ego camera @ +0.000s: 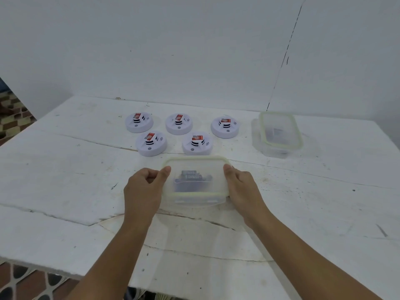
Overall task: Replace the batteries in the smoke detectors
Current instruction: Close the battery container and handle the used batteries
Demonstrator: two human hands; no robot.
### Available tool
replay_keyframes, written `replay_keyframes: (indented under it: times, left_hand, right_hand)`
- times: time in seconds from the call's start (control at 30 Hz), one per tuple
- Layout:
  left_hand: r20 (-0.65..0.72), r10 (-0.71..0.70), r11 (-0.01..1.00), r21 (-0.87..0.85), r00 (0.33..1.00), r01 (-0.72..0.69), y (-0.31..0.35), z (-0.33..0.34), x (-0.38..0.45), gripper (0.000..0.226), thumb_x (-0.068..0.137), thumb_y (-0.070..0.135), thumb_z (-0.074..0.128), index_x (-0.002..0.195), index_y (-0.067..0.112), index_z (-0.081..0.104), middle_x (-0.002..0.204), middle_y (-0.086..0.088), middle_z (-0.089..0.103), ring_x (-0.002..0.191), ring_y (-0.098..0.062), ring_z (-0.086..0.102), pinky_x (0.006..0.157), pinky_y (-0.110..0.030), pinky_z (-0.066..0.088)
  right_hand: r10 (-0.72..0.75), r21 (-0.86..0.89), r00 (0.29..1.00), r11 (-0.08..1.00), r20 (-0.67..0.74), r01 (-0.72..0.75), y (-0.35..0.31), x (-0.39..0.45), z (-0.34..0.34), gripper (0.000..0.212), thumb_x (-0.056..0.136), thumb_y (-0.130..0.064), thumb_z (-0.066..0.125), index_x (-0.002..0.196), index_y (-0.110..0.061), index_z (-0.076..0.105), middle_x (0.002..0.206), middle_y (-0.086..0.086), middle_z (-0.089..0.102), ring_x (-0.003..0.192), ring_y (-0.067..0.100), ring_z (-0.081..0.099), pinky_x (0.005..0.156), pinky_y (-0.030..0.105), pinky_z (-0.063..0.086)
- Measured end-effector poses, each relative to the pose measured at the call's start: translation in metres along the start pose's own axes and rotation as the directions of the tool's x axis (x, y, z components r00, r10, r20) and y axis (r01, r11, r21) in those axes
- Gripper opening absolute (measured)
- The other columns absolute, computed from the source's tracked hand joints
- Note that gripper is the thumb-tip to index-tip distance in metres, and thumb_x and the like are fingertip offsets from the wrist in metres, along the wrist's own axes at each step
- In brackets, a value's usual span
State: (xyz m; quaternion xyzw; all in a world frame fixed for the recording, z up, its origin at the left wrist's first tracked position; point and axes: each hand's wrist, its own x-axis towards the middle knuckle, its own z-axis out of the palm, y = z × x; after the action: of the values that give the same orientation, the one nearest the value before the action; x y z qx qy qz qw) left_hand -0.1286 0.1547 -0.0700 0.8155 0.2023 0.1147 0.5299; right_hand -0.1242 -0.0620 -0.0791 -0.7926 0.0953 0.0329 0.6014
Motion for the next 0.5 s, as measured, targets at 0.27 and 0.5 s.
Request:
replay_keyframes:
  times: [0.27, 0.5]
  left_hand:
    - [-0.027, 0.018, 1.000, 0.013, 0.999, -0.018, -0.001, 0.004, -0.002, 0.035, 0.093, 0.050, 0.070, 0.091, 0.014, 0.072, 0.081, 0.006, 0.068, 0.075, -0.008, 0.060, 0.064, -0.022, 0.041]
    - [0.018, 0.017, 1.000, 0.020, 1.000, -0.017, 0.001, 0.000, 0.001, 0.037, 0.093, 0.050, 0.070, 0.088, 0.014, 0.071, 0.078, 0.005, 0.067, 0.073, -0.010, 0.059, 0.063, -0.024, 0.041]
  right_hand:
    - [-0.031, -0.201, 0.999, 0.979, 0.023, 0.034, 0.010, -0.002, -0.005, 0.062, 0.104, -0.059, 0.042, 0.065, -0.012, 0.051, 0.080, 0.007, 0.049, 0.064, 0.015, 0.045, 0.060, 0.028, 0.035]
    - [0.018, -0.097, 0.998, 0.995, 0.060, -0.013, 0.007, 0.001, -0.006, 0.070, 0.104, -0.053, 0.048, 0.072, 0.009, 0.040, 0.076, 0.011, 0.040, 0.062, 0.023, 0.037, 0.059, 0.034, 0.031]
